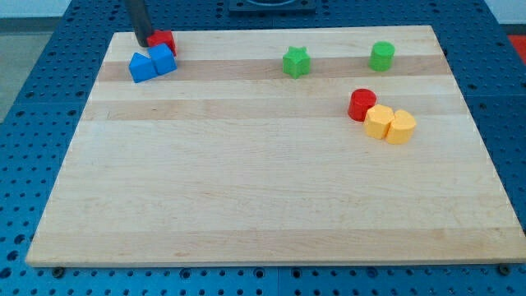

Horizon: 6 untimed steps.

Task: Move the red star towards bottom left of the yellow hexagon

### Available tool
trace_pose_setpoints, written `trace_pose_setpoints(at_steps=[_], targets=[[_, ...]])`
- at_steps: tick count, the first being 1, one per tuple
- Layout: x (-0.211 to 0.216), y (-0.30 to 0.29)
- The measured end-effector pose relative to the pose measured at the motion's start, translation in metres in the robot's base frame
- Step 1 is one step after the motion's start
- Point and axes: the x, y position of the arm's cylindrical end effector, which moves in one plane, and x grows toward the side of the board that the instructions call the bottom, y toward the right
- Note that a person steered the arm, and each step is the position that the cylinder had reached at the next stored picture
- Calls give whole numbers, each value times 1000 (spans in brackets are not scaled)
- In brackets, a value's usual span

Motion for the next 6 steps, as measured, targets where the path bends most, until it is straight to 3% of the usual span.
trace_pose_setpoints(at_steps=[2, 3, 4, 6], targets=[[37, 79], [79, 103], [85, 129], [37, 129]])
